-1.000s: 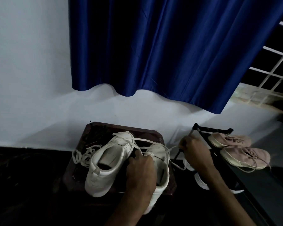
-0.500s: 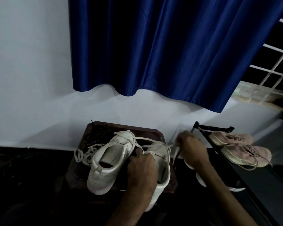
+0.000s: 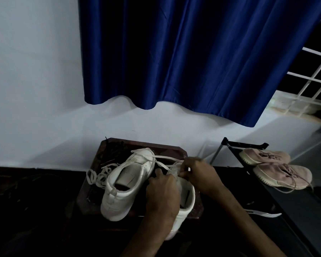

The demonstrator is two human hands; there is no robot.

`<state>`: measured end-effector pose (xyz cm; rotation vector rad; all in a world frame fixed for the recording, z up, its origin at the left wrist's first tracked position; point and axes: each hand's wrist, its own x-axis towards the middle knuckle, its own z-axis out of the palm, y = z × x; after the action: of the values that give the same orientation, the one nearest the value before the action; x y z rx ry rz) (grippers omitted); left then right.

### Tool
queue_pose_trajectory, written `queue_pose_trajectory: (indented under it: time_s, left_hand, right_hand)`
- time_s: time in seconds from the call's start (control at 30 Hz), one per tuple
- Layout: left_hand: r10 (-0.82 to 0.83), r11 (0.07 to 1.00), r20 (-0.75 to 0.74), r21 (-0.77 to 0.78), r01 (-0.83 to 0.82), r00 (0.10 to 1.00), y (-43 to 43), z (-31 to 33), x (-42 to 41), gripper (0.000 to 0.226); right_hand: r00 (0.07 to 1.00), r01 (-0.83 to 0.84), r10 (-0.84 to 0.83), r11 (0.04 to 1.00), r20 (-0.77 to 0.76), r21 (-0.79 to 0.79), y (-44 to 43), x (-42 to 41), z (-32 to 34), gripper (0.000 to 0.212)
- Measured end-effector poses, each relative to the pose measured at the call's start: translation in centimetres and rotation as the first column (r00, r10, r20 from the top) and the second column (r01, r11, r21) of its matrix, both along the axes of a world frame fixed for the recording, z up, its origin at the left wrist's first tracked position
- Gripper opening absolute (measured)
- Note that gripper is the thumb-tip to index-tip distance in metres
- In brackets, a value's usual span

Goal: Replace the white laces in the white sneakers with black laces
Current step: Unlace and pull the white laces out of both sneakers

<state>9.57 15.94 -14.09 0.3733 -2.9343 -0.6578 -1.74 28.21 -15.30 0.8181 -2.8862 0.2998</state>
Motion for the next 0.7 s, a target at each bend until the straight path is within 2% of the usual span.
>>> queue_pose_trajectory:
  time_s: [0.03, 0.1, 0.17, 0.2, 0.27, 0.33, 0.4, 0.57, 0.63, 0.7]
  left_hand:
    - [-0.001, 1.0, 0.006, -0.003, 0.001, 1.0, 0.0, 0.0, 0.0, 0.029]
    - [-0.005, 1.0, 0.016, -0.009, 0.005, 1.0, -0.1, 0.0, -0.1, 0.029]
    - [-0.002, 1.0, 0.021, -0.016, 0.002, 1.0, 0.0, -0.1, -0.1, 0.03]
    - [-0.001, 1.0, 0.022, -0.018, 0.001, 1.0, 0.1, -0.1, 0.0, 0.031]
    - [-0.006, 1.0, 0.02, -0.018, 0.007, 1.0, 0.1, 0.0, 0.0, 0.03]
    - [-0.011, 1.0, 0.015, -0.018, 0.011, 1.0, 0.1, 0.0, 0.0, 0.028]
    - [-0.012, 1.0, 0.008, -0.013, 0.012, 1.0, 0.1, 0.1, 0.0, 0.027]
    - [-0.008, 1.0, 0.008, -0.008, 0.008, 1.0, 0.1, 0.0, 0.1, 0.029]
    - [-0.008, 1.0, 0.007, -0.012, 0.008, 1.0, 0.0, 0.1, 0.1, 0.029]
    - [-0.006, 1.0, 0.003, -0.018, 0.006, 1.0, 0.0, 0.1, 0.1, 0.029]
  right_hand:
    - [0.998, 0.036, -0.033, 0.997, -0.053, 0.072, 0.8, -0.2, 0.4, 0.006]
    - [0.973, 0.212, -0.19, 0.96, -0.13, 0.184, 3.3, -1.0, 1.5, 0.007]
    - [0.927, 0.367, -0.336, 0.905, -0.169, 0.214, 5.7, -1.6, 2.3, 0.008]
    - [0.922, 0.378, -0.351, 0.908, -0.161, 0.184, 6.2, -1.6, 2.3, 0.006]
    - [0.968, 0.242, -0.239, 0.97, -0.071, 0.031, 5.3, -1.4, 2.0, 0.005]
    - [0.997, 0.053, -0.046, 0.993, 0.066, -0.104, 3.1, -0.6, 1.6, 0.016]
    - [0.989, -0.05, 0.066, 0.991, 0.129, -0.122, 1.4, -0.3, 1.1, 0.019]
    - [0.994, -0.013, 0.024, 0.994, 0.102, -0.105, 0.6, -0.5, -0.1, 0.009]
    - [1.0, 0.01, -0.009, 0.999, 0.014, -0.037, 0.9, -0.6, -0.3, 0.007]
    - [0.99, 0.102, -0.099, 0.994, -0.099, 0.027, 2.0, -0.8, -0.4, 0.004]
